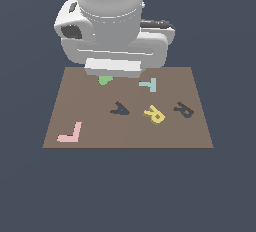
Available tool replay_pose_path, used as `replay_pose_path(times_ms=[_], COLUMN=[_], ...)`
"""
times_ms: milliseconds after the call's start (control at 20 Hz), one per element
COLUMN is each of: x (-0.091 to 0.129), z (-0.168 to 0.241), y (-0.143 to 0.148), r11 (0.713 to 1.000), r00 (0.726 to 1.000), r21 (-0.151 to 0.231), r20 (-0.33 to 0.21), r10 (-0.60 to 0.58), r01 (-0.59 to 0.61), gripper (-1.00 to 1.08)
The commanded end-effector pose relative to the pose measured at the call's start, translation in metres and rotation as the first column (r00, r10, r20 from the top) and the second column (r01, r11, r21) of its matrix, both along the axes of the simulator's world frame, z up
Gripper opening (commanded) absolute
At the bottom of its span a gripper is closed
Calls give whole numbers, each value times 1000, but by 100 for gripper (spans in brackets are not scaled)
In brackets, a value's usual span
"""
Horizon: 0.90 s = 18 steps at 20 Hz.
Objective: Insert a designated object into the corresponding slot on a board.
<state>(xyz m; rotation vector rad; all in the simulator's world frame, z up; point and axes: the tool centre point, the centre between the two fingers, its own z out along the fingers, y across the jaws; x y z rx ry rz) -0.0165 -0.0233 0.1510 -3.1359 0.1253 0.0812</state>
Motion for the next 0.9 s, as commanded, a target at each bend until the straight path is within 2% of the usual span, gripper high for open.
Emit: replay_pose_path(times_ms=[0,300,550,850], x=[0,4,13,31], z=[0,-4,-13,-32], y=[0,2,9,24], r11=[1000,1000,994,967], r00=[1000,1000,994,967], r21=[0,1,3,5], r20=[0,2,7,17], r10=[0,31,105,255], r01=[0,-31,-105,-255], gripper=[100,100,100,100])
